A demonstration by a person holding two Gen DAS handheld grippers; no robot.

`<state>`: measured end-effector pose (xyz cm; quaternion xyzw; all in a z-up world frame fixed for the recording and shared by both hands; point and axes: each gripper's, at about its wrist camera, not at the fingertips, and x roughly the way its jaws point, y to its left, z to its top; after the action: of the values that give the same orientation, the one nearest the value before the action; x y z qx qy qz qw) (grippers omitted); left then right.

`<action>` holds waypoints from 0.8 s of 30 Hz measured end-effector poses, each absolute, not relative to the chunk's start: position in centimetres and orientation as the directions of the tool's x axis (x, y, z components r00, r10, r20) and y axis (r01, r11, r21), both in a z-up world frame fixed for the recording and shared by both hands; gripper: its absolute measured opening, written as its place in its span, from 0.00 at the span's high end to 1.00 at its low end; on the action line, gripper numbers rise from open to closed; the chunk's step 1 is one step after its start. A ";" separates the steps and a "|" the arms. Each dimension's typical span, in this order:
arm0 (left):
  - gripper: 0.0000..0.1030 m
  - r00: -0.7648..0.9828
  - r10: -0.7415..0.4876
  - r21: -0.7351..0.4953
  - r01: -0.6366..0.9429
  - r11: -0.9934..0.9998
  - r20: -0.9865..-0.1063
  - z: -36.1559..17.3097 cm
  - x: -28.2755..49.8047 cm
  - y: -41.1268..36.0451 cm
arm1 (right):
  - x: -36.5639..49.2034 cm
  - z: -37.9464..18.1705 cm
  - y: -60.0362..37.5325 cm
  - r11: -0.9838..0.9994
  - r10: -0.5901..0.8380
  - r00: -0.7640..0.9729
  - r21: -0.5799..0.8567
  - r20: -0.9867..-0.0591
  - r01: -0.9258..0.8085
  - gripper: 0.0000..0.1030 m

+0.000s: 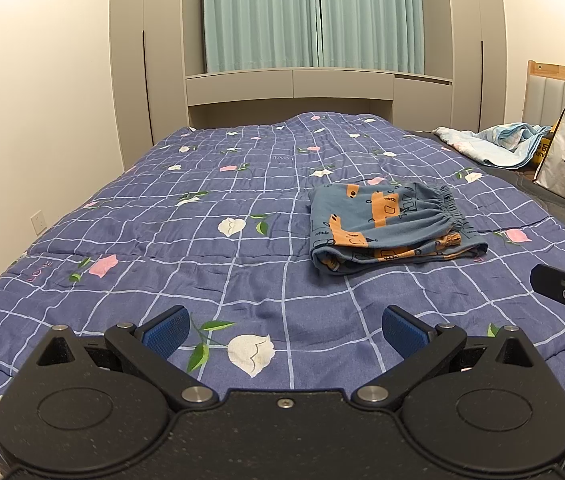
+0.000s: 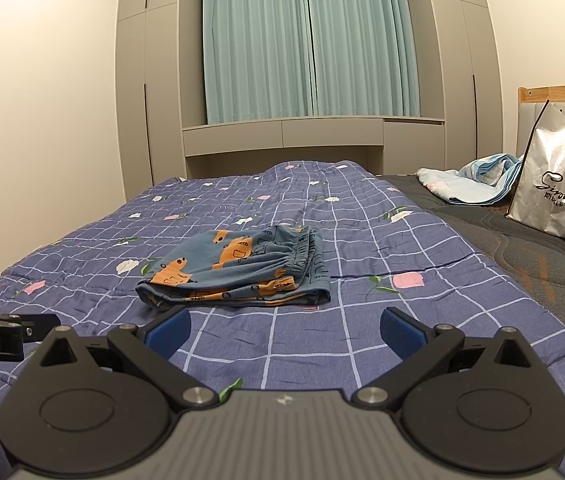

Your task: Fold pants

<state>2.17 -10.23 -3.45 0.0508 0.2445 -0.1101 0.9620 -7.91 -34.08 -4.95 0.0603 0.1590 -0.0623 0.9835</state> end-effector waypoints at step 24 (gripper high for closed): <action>0.01 0.843 -0.164 0.056 0.223 0.973 -0.512 -3.6 2.4 -10.0 | -7.8 -5.3 -33.8 0.986 -0.099 0.940 0.093 -0.326 0.136 0.00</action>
<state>2.37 -10.00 -3.64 0.0567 0.2610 -0.1008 0.9584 -7.84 -33.84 -5.31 0.0573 0.1623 -0.0598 0.9833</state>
